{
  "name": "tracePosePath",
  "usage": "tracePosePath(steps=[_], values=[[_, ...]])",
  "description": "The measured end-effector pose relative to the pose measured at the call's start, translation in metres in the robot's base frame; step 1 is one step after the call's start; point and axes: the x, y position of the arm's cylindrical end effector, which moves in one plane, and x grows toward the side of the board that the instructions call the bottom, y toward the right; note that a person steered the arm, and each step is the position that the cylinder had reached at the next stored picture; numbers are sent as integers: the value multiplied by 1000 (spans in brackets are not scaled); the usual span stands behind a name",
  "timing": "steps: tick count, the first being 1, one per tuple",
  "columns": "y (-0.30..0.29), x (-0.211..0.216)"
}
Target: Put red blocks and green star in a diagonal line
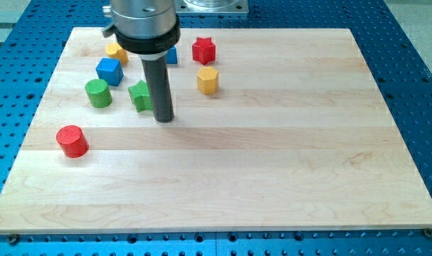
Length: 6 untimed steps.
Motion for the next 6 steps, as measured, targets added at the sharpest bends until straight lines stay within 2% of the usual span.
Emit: tracePosePath(steps=[1,2,4,5,6], values=[[-13,-26],[-42,-2],[-110,10],[-78,-16],[-40,-24]])
